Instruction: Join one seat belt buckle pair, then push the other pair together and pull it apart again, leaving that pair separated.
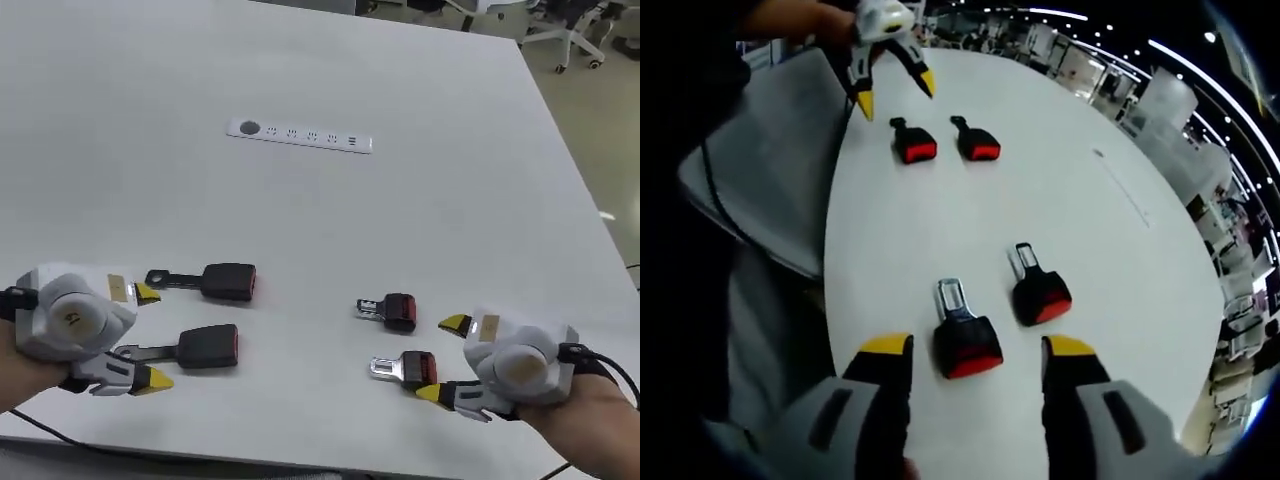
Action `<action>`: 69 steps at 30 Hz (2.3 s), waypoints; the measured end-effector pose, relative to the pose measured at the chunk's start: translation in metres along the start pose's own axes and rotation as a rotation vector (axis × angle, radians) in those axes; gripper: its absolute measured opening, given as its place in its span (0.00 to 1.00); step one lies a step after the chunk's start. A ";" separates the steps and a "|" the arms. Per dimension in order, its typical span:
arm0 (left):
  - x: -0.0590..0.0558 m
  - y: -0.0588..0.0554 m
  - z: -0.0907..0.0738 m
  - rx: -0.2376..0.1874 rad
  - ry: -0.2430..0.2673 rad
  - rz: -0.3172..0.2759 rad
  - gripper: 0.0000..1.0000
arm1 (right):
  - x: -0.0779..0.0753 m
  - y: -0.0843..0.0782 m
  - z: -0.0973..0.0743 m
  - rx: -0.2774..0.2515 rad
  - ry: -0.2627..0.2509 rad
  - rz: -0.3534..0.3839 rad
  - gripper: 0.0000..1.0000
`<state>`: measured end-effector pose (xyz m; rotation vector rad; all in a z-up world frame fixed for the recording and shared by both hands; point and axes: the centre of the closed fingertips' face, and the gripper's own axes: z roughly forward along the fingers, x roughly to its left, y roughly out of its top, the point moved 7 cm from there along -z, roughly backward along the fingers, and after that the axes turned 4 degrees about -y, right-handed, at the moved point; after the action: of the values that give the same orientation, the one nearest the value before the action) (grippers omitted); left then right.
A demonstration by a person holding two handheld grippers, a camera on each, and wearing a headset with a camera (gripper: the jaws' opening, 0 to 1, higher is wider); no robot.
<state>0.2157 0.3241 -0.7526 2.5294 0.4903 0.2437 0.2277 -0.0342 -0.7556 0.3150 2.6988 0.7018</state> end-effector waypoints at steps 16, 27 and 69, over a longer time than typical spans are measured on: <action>0.003 0.000 0.019 0.057 -0.088 0.038 0.46 | -0.006 -0.013 0.021 0.054 0.124 -0.033 0.40; 0.005 0.002 0.036 0.083 -0.134 0.079 0.41 | -0.002 -0.026 0.033 0.092 0.185 -0.022 0.39; 0.016 0.000 0.058 0.253 -0.286 0.285 0.31 | -0.009 -0.024 0.046 0.108 0.256 -0.080 0.35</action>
<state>0.2455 0.3028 -0.7998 2.8173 0.0479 -0.0844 0.2497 -0.0373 -0.8035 0.1496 2.9793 0.6114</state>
